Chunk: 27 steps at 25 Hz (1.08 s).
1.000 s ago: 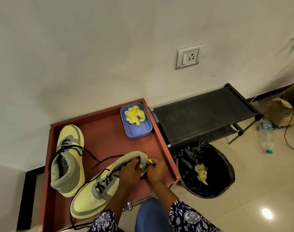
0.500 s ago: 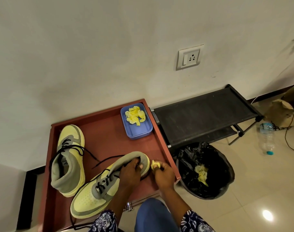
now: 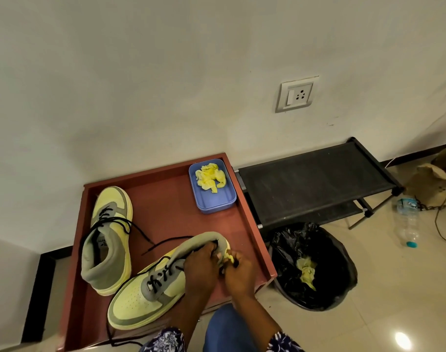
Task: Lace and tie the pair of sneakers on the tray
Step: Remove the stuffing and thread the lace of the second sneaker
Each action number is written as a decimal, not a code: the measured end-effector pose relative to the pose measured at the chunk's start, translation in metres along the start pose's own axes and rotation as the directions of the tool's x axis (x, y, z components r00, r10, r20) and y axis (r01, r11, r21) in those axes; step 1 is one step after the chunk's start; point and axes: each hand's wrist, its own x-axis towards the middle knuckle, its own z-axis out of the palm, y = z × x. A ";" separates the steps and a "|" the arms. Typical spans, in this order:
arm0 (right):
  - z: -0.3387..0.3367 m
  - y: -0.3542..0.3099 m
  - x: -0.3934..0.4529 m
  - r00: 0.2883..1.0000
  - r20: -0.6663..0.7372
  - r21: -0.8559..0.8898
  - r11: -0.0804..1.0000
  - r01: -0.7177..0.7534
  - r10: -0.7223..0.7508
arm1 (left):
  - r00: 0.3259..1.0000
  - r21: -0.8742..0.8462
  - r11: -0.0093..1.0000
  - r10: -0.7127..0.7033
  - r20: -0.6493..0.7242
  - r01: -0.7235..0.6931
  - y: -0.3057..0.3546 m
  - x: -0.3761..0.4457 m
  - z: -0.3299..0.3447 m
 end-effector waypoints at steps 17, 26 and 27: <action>-0.010 -0.004 0.025 1.000 -0.024 0.054 0.999 -0.008 0.010 | 0.976 0.191 0.964 -0.159 -0.146 0.186 -0.021 0.002 -0.024; -0.009 -0.017 0.039 0.983 -0.070 0.113 0.980 -0.162 0.170 | 0.982 -0.070 0.993 -0.105 -0.154 0.095 -0.034 0.010 -0.015; -0.008 -0.022 0.045 0.986 -0.018 0.071 0.983 -0.167 0.168 | 0.983 -0.077 0.992 -0.113 -0.141 0.103 -0.034 0.011 -0.016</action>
